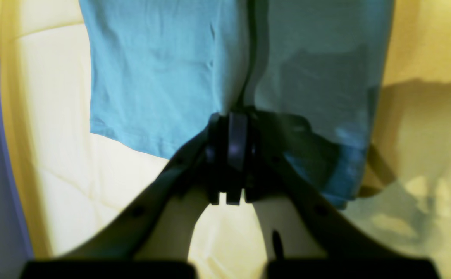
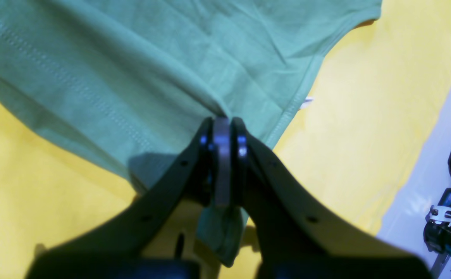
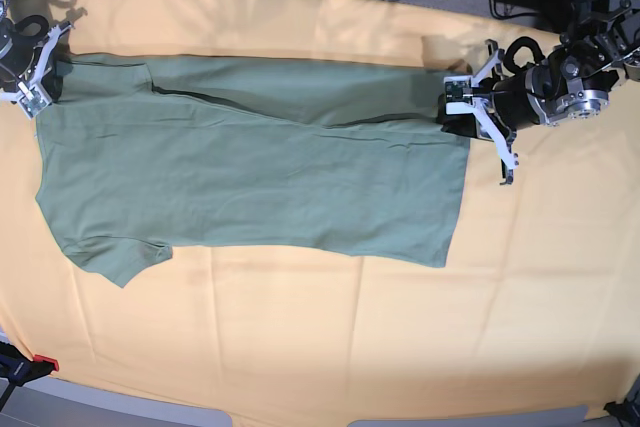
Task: Fold the T-shirt properly
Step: 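Fold the grasped edge over toward the shirt's middle with both grippers, then release the folded edge and reposition both grippers on the fold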
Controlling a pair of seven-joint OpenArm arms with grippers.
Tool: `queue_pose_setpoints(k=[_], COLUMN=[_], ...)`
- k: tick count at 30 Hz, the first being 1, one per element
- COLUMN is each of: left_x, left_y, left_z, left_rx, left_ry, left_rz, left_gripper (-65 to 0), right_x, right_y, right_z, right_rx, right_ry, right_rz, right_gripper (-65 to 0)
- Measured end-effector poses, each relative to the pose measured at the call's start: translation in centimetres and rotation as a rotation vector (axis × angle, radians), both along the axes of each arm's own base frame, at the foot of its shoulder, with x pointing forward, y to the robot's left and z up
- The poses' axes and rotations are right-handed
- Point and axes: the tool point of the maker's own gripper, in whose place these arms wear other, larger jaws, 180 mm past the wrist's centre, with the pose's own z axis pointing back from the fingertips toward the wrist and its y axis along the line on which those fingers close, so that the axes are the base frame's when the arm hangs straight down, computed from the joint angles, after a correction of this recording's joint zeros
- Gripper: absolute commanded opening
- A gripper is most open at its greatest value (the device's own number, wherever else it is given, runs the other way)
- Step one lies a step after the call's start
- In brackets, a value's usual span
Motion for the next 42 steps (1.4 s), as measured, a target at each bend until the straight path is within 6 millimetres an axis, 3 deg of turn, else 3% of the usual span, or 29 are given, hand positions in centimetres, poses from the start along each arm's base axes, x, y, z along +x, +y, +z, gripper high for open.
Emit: queue_pose_setpoints(k=[1,5,7,13,17,19,25,29,34,37,42], left_x=[0.0,0.4,0.8,2.0,2.4,2.5,2.5,2.2,1.2,1.1,0.9], left_y=[-0.2,-0.1,-0.1,-0.1,0.4,0.7,2.0,2.3,3.1,3.4,3.0], left_z=[0.1,0.3,0.7,1.6,1.6,1.5,1.5,1.4,0.7,0.7,0.8], left_rx=[-0.010,0.017,0.020,-0.004,0.016,0.029,0.065,0.079,0.127,0.136,0.116], left_ry=[-0.001,-0.049,-0.066,-0.111,-0.126,-0.125,-0.123,-0.113,-0.059,-0.055,-0.051], left_rz=[-0.006,-0.043,-0.042,-0.009,0.024,0.031,0.046,0.038,0.000,-0.001,-0.017], left_gripper=[-61.4,-36.0,-28.2,-27.4,-27.4,-27.4,-27.5,-27.5,-27.5,-27.5,-27.5], right_x=[0.0,0.1,0.1,0.1,0.7,1.4,2.6,1.9,1.8,0.5,-3.5], right_y=[0.0,0.0,0.0,-0.1,-0.2,-0.3,-1.6,0.2,2.5,3.2,1.8], right_z=[0.0,0.0,0.1,0.0,0.4,0.8,1.5,1.6,3.8,4.5,2.3], right_rx=[0.000,0.000,0.000,-0.011,-0.017,-0.020,-0.070,-0.085,-0.023,0.025,-0.020], right_ry=[0.000,-0.001,-0.003,-0.002,-0.017,-0.037,-0.034,0.038,0.044,0.084,0.231], right_rz=[0.000,0.000,0.000,0.003,0.005,0.003,-0.056,0.045,0.123,0.157,0.120], right_gripper=[-65.0,-65.0,-65.0,-65.0,-31.7,-25.3,-26.1,-26.1,-26.1,-26.1,-26.1])
